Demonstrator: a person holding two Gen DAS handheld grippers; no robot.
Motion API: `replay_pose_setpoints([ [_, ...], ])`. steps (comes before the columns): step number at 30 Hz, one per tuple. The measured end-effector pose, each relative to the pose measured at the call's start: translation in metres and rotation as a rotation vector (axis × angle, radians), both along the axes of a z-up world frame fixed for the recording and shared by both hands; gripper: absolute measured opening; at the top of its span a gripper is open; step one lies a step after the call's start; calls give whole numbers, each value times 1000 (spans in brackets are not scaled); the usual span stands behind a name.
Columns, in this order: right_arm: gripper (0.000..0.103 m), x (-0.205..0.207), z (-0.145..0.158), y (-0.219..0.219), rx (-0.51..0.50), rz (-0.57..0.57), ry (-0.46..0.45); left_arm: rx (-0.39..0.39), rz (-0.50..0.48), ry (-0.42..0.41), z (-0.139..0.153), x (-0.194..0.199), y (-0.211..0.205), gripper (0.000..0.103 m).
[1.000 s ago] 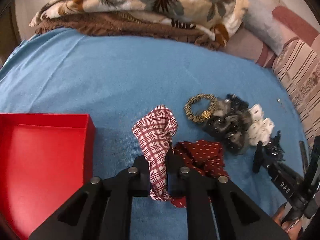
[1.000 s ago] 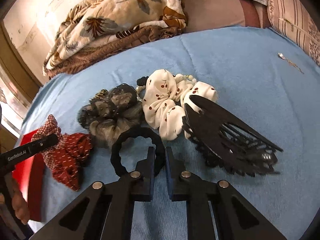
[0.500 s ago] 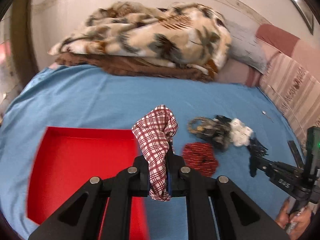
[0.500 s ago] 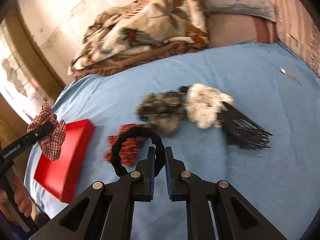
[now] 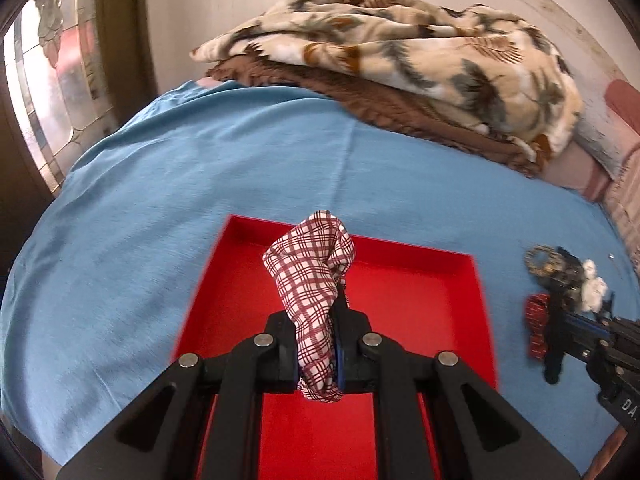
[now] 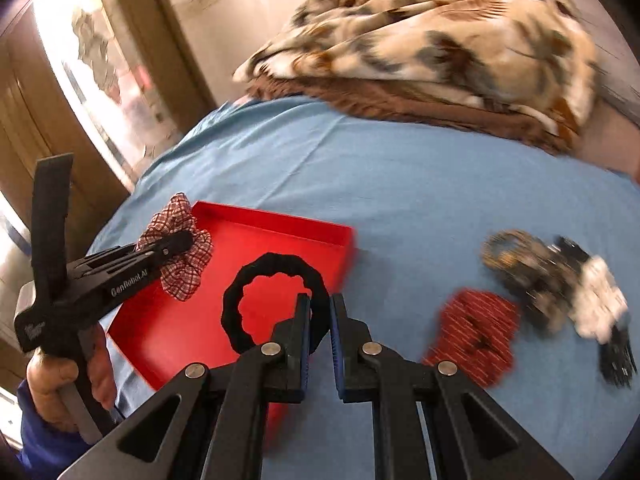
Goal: Organize jewelry
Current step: 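Carry the plaid scrunchie and hair tie into the red tray while opening both tools, then withdraw both open tools from the red tray toward the pile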
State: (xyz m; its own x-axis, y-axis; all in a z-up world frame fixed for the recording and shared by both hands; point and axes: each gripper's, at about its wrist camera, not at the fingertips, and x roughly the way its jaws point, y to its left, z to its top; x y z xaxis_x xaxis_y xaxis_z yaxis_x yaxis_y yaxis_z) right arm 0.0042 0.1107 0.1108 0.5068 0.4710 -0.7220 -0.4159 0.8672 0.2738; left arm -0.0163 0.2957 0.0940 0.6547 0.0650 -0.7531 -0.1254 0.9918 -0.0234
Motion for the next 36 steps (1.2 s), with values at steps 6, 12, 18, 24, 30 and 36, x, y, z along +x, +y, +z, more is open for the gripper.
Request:
replay_pose_setpoints([
  [6,11,41,-30,47,-54,14,55,-32,13,21,-15,18,21,13],
  [12,11,62,-47,63,-75,7,91,-39,14,24,-20,25,21,17],
  [18,12,70,-54,65,-92,1,99,-5,11,-11,-15,22,17,42],
  [24,30,66,-46,61,-81,-4,83,24,11,-49,-8,15,12,50],
  [30,41,54,-28,46,-48,-20,58,59,10,-53,-4,11,6,53],
  [36,51,33,-12,19,-23,-51,33,78,9,-61,0,1,-1,57],
])
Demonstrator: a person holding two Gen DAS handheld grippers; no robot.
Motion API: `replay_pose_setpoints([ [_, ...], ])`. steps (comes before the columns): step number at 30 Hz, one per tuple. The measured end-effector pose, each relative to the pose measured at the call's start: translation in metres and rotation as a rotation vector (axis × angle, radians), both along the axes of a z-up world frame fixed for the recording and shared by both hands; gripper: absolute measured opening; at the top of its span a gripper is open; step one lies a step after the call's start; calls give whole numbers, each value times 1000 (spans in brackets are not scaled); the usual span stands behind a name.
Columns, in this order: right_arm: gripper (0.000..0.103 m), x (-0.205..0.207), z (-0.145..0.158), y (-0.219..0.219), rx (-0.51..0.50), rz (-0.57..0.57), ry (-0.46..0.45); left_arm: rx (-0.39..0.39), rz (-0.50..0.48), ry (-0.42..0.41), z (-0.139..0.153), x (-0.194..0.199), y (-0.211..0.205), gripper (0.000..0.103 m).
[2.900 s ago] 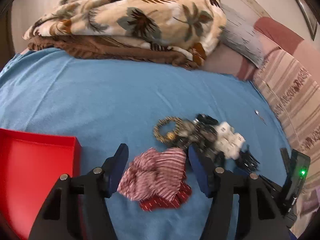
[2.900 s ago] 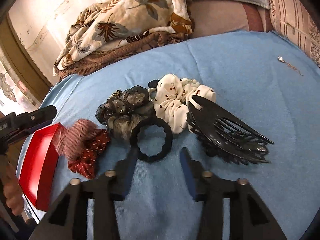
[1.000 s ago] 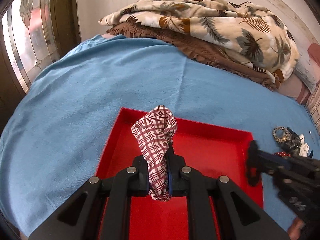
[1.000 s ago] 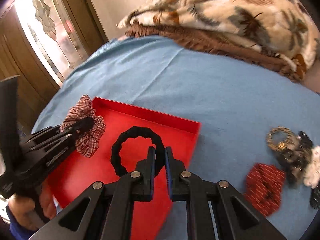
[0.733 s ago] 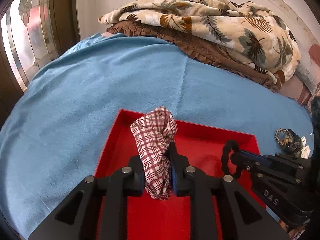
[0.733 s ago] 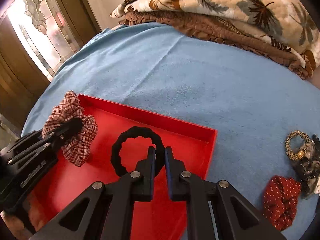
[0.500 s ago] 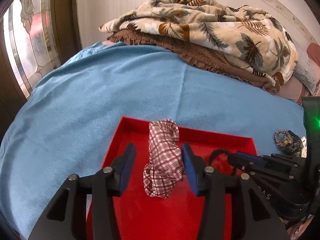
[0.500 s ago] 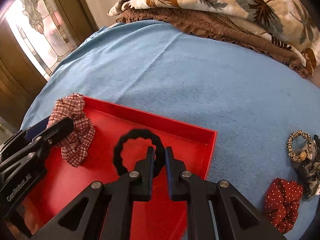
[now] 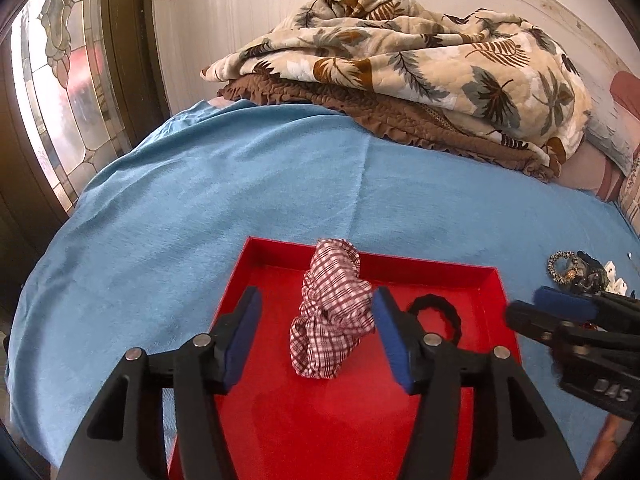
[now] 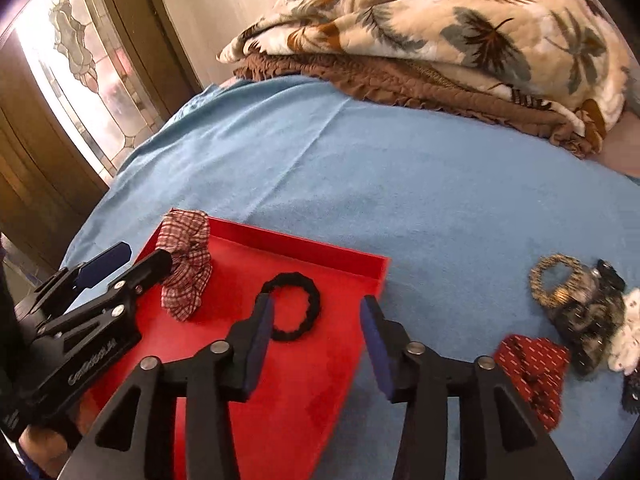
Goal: Organize jewelry
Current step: 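Withdraw both open tools from the red tray toward the pile, then grasp the red polka-dot scrunchie with the left tool while the right tool grasps the black claw clip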
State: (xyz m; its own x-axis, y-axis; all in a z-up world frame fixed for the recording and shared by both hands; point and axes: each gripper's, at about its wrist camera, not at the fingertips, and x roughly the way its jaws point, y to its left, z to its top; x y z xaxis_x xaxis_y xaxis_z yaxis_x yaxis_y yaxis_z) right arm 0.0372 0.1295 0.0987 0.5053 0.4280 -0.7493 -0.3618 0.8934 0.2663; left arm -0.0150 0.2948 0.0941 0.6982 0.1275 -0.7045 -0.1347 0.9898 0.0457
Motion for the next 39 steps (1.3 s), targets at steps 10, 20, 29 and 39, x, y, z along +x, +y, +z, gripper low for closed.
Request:
replay_pose_setpoints([
  [10,56,-50,-5,-73,54,-106,13,45,-5,-6,3,-19,-21,58],
  [20,59,-105,-32,-180,29,-267,32,40,-70,-61,15,-39,-65,58],
  [29,59,-133,-50,-267,26,-403,31,17,-213,-88,24,-76,-127,58],
  [39,62,-128,-58,-312,54,-452,-6,-51,-338,20,17,-65,-207,70],
])
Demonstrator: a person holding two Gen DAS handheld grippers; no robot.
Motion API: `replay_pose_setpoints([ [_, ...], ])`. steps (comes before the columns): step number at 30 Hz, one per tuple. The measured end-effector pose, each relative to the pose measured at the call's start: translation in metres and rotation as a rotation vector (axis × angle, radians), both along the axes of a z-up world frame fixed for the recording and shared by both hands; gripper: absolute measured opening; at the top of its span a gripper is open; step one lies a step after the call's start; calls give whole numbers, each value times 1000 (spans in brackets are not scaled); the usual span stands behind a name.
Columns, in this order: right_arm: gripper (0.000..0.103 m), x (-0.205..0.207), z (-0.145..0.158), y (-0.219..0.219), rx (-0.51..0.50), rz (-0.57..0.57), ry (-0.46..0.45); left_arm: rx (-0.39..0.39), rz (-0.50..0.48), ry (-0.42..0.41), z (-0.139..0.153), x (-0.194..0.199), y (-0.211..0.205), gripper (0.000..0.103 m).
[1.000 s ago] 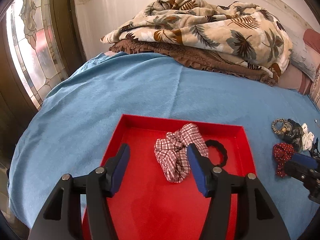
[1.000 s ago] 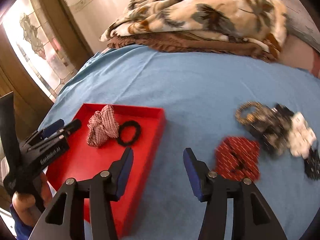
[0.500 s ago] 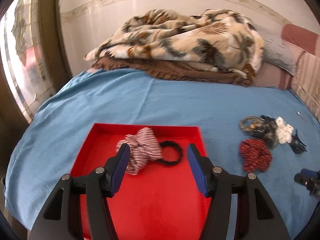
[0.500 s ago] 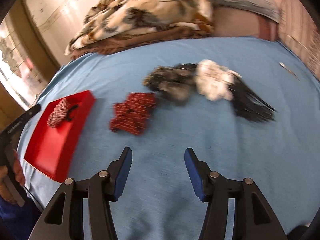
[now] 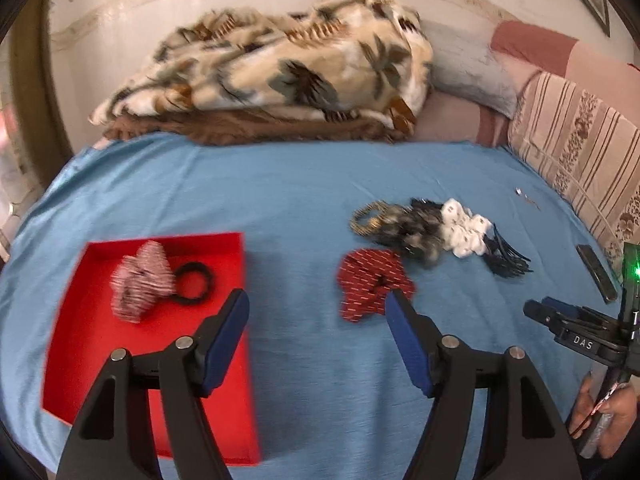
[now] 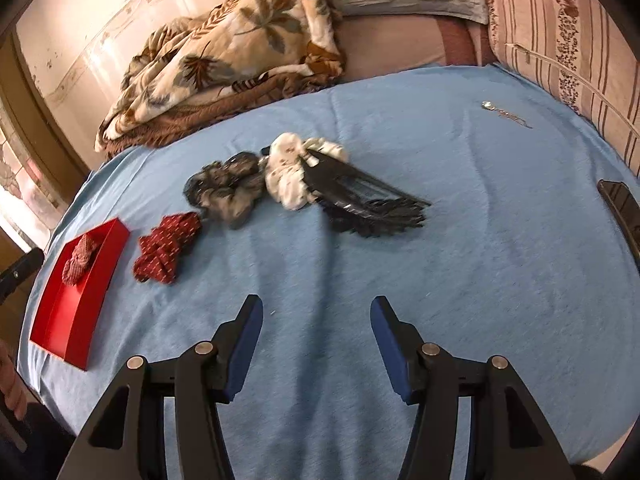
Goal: Organize jewelry
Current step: 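Grasp the red polka-dot scrunchie with the left tool while the right tool grasps the black claw clip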
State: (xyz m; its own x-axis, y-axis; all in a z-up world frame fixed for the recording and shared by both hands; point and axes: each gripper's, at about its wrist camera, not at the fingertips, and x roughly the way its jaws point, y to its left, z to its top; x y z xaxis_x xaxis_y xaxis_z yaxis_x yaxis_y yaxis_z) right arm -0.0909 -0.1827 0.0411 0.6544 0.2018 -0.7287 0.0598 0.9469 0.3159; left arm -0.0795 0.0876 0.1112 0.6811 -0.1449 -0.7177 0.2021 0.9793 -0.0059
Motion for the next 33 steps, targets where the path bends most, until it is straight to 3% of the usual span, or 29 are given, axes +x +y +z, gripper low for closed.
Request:
replay_pose_setpoints([
  [8,70,15,5,-27,5,-11,-54,41,6,102,-40,41,-42,70],
  [14,88,41,8,-36,-72,32,-80,52,32,152,-62,71,-50,70],
  [17,88,60,7,-33,-116,73,-90,25,34,177,-69,82,-53,70],
  [22,88,89,-6,-29,-93,152,-70,-13,2,211,-82,95,-60,70],
  [30,88,105,-24,-28,-63,167,-36,-11,-24,243,-100,101,-68,70],
  [33,79,104,-22,-28,-51,176,-43,-7,-30,250,-104,100,-73,70],
])
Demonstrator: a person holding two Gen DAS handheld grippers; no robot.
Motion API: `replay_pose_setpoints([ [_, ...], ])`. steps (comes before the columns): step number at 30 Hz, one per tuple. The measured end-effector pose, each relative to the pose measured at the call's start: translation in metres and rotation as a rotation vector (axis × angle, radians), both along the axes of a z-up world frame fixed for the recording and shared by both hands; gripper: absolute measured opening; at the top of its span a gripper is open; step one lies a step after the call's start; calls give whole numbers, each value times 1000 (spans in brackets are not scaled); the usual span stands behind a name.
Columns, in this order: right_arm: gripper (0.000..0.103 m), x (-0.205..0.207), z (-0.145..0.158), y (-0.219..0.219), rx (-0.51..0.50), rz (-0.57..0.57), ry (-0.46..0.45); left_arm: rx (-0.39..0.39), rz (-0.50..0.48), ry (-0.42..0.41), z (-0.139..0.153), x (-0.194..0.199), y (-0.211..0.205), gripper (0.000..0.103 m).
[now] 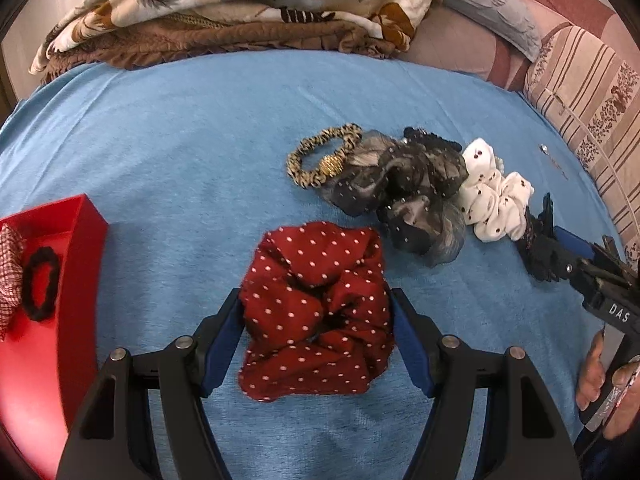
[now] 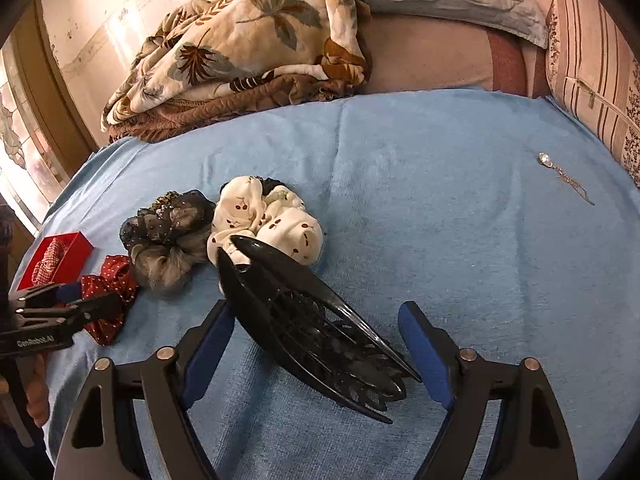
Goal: Organize jewelry
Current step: 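Grasp the red polka-dot scrunchie with the left tool while the right tool grasps the black claw clip, then carry the polka-dot scrunchie and claw clip into the red tray while opening both tools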
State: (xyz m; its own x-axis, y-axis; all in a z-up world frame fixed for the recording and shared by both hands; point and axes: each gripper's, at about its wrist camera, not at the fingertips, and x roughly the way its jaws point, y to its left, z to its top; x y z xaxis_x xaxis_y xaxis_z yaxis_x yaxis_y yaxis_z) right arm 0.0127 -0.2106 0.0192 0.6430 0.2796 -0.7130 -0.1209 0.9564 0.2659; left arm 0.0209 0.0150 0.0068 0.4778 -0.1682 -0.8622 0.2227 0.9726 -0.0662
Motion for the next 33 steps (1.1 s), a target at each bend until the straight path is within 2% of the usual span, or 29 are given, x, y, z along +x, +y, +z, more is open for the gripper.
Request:
replay_pose_setpoints([
  [3,67,-2,0,0,21,5,6,29,-9,-7,-1,-3,-5,68],
  [4,64,-3,1,0,30,3,5,31,-14,-7,-1,-5,-6,58],
  [5,62,-4,1,-1,38,-1,6,35,-26,-8,0,-7,-9,43],
  [7,57,-8,2,-5,66,-17,12,54,-46,-12,3,-12,-12,24],
  [8,56,-10,2,-7,81,-23,14,53,-52,-15,5,-14,-12,21],
  [15,49,-32,10,-19,161,-84,9,22,-59,-91,37,-42,-1,20],
  [21,49,-58,17,-13,204,-108,10,3,-46,-172,70,-74,21,20],
  [25,49,-76,30,-4,236,-100,1,-21,-11,-214,91,-92,53,20],
  [33,49,-94,56,39,227,-25,0,10,130,-282,111,-115,126,20],
])
